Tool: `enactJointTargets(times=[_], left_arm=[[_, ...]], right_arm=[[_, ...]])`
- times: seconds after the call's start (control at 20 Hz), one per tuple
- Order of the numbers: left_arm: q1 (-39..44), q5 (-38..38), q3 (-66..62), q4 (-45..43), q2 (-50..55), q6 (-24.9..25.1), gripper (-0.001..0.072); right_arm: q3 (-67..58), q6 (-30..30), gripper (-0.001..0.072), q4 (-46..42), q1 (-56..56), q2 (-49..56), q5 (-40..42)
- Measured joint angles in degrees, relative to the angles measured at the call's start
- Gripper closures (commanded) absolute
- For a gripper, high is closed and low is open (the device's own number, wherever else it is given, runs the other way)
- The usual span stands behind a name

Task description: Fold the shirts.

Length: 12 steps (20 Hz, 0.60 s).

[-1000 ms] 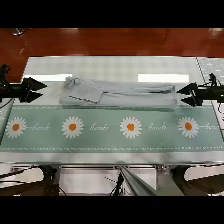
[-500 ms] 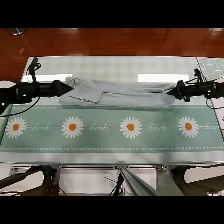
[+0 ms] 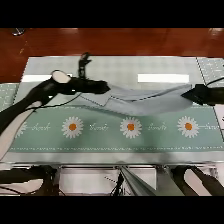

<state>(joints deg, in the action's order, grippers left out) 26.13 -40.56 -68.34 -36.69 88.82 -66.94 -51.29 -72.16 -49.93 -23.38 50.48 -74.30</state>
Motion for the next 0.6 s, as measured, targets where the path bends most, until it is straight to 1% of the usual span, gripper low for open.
enactJointTargets(times=[0.05, 0.15, 0.2, 0.3, 0.4, 0.5, 0.6], left_arm=[[3.26, 0.31, -3.8, -3.08, 2.89, -4.0, 0.0692], [9.01, -0.74, -10.75, -7.26, 8.9, -10.08, 0.069], [11.72, -1.55, -13.9, -8.22, 11.85, -12.31, 0.0689], [16.28, -4.0, -18.56, -8.46, 16.94, -15.1, 0.0689], [20.39, -6.19, -21.68, -6.38, 20.7, -16.37, 0.0689], [22.88, -8.7, -23.41, -4.31, 22.69, -16.48, 0.0688], [22.62, -10.14, -25.22, -2.89, 23.52, -15.37, 0.0688]], right_arm=[[1.33, -1.22, 0.0685, -0.2, 0.0, -3.91, -0.63], [3.19, -3.21, 0.0685, -0.22, 0.0, -10.67, -2.32], [3.69, -4.13, 0.0685, 0.07, 0.0, -13.0, -3.06], [4.37, -5.51, 0.0685, 0.33, 0.0, -16.37, -4.28], [4.7, -6.51, 0.0685, 0.48, 0.0, -18.14, -5.07], [4.9, -7.04, 0.0685, 0.83, 0.0, -19.06, -5.35], [4.96, -7.54, 0.0685, 1.27, 0.0, -19.56, -5.53]])
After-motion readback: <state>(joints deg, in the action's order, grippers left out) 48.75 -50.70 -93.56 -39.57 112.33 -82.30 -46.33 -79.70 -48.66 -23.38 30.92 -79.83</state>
